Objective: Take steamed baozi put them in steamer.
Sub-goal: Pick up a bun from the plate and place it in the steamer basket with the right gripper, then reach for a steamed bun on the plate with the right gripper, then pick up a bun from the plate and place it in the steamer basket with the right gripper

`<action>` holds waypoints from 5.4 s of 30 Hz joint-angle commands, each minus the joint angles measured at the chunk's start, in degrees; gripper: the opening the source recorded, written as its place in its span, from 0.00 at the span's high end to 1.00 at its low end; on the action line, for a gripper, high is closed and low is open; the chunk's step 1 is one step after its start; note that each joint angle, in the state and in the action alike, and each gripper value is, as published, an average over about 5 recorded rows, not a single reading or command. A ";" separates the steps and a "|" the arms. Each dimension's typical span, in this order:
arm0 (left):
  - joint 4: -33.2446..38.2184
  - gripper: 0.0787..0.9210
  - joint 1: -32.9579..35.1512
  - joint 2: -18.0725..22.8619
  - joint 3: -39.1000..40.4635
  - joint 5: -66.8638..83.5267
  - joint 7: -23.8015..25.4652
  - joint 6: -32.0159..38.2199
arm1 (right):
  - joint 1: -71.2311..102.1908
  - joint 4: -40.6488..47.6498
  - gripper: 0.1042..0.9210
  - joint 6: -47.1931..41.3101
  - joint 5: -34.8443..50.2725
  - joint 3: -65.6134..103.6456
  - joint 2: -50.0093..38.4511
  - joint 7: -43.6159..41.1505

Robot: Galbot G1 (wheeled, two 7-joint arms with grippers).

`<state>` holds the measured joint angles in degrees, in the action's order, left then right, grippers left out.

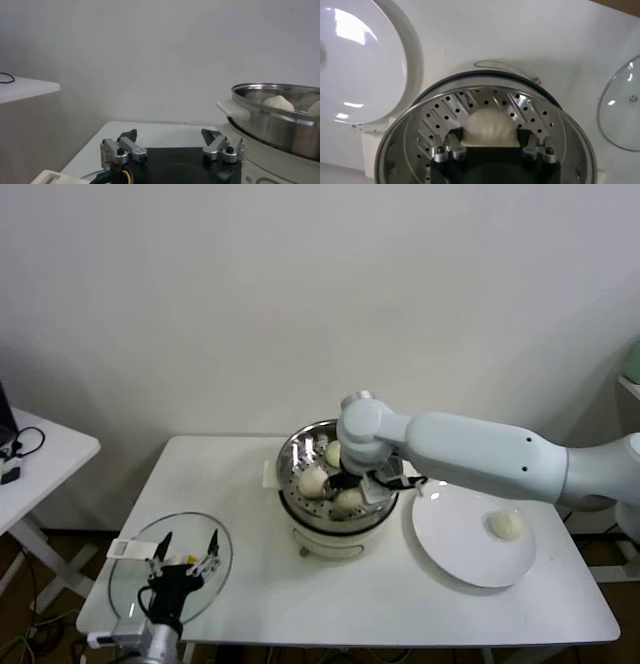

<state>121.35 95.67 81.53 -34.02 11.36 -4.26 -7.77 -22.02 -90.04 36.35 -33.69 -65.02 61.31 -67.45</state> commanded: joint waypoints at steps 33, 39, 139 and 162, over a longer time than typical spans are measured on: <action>-0.25 0.12 -1.24 0.18 1.67 0.86 -0.80 -0.94 | -0.82 1.73 0.12 6.60 1.89 -0.23 0.06 1.87; -0.01 0.12 -1.58 0.05 1.96 0.77 -1.07 -1.25 | -2.87 0.38 0.12 6.79 6.04 -0.11 -1.56 0.09; 0.40 0.12 -2.14 -0.80 2.17 0.79 -1.68 -0.84 | 22.67 43.74 0.20 -32.65 24.14 19.76 -18.96 0.34; 2.07 0.12 -1.83 -0.61 2.73 -0.12 -1.45 -0.31 | -7.45 40.20 0.26 -42.73 57.63 -6.85 -18.28 0.79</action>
<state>122.88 93.60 80.97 -31.51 11.60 -5.82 -8.31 -11.27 -48.78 -1.83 5.74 -55.65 41.60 -66.86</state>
